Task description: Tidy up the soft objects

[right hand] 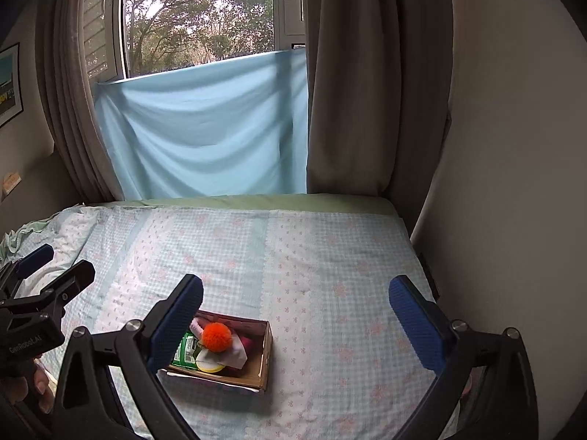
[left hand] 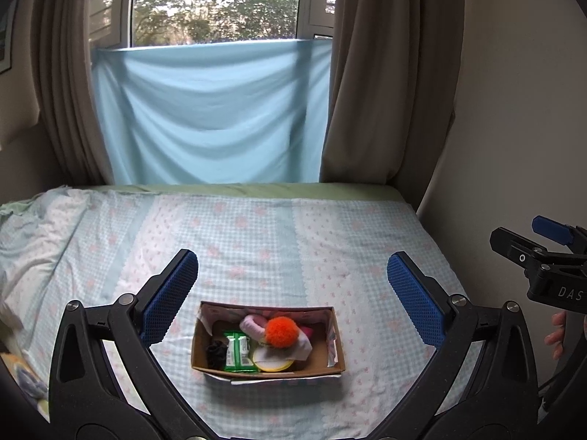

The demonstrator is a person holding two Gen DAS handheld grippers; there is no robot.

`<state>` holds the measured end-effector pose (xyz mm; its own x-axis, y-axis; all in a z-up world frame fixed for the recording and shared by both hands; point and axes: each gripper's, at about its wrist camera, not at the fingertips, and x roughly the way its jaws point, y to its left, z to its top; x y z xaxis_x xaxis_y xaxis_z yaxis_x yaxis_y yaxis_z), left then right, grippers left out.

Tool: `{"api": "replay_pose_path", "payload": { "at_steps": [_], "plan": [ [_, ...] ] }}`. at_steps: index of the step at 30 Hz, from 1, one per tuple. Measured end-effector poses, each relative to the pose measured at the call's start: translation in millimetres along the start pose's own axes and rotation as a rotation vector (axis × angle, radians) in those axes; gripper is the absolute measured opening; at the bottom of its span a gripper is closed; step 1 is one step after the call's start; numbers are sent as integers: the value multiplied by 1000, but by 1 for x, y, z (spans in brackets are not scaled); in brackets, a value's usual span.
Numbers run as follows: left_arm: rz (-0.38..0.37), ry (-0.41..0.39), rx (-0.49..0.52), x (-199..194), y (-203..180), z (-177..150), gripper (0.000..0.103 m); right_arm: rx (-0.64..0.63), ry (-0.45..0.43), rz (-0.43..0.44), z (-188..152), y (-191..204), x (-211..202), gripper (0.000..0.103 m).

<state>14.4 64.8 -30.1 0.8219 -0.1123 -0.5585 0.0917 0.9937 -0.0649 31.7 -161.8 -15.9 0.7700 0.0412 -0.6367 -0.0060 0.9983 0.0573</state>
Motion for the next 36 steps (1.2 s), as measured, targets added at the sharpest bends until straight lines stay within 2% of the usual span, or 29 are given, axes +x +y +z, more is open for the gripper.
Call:
{"api": "replay_pose_path", "payload": {
  "at_steps": [36],
  "plan": [
    [16, -30, 23, -12, -6, -5, 103, 26, -10, -21, -1, -7, -8, 101]
  ]
}}
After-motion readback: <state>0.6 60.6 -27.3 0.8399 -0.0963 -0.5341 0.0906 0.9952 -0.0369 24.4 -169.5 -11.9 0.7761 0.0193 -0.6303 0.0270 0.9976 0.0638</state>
